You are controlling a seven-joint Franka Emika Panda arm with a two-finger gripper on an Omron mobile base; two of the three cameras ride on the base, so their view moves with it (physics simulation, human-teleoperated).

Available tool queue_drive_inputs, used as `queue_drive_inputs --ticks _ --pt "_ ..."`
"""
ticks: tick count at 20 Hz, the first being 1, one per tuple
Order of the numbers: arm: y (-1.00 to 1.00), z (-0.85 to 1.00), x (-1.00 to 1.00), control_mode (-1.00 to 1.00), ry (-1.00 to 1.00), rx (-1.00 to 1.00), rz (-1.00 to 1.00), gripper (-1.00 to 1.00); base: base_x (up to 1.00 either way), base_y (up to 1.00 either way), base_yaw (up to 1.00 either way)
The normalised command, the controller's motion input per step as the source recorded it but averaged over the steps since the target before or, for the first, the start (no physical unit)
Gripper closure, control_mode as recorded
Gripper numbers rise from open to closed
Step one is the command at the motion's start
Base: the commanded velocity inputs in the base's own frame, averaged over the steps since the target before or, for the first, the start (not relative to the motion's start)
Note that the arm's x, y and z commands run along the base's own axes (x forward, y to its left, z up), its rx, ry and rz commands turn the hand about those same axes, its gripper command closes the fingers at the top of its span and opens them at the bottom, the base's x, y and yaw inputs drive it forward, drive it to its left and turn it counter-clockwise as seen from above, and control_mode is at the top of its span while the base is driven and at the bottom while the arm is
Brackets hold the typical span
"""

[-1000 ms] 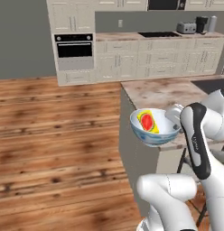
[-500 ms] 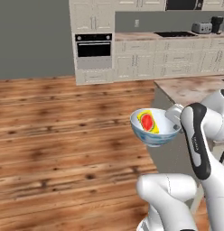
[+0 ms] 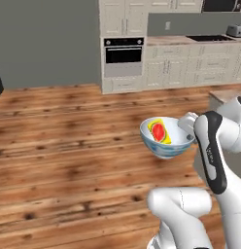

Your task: Place the cup inside the bowl on the dining table and move the bowl to any counter.

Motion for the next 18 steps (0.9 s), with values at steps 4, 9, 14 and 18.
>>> queue_drive_inputs --ticks 4,9,14,18 --pt "0.00 0.00 0.00 1.00 0.00 0.00 0.00 1.00 0.92 0.92 0.00" --pt "0.00 0.00 0.00 1.00 0.00 0.00 0.00 1.00 1.00 0.64 0.00" --pt "0.00 0.00 0.00 1.00 0.00 0.00 0.00 1.00 1.00 0.34 0.00" --pt "0.00 0.00 0.00 1.00 0.00 0.00 0.00 1.00 1.00 0.07 0.00"
